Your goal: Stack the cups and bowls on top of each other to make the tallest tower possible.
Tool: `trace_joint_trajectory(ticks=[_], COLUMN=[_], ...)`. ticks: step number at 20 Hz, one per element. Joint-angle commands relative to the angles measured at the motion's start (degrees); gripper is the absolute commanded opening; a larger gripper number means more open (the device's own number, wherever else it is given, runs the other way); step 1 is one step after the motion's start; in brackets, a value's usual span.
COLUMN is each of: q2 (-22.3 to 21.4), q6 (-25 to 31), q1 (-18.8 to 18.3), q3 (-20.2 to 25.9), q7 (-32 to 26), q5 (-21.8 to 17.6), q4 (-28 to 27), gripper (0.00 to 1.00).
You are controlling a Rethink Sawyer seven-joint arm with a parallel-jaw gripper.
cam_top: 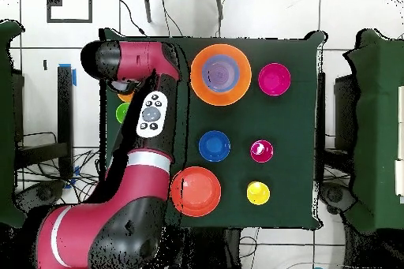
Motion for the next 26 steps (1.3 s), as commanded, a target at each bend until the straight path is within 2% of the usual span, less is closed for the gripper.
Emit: trace_joint_trajectory(ticks=[1,9,17,26], q2=[-4.2,-2.5,-4.6,-6.9], q6=[7.3,2.3,1.9,0.1], q1=[-1.6,-3.5,-3.5,-1.8], q3=[2.1,1.3,3.3,4.9], q7=[4.1,2.0,1.1,0.6], q5=[-1.9,-3.9,-3.3,-2.9], q4=[2.3,1.6,5.0,9.1], gripper=[1.00,1.00,1.00,1.00])
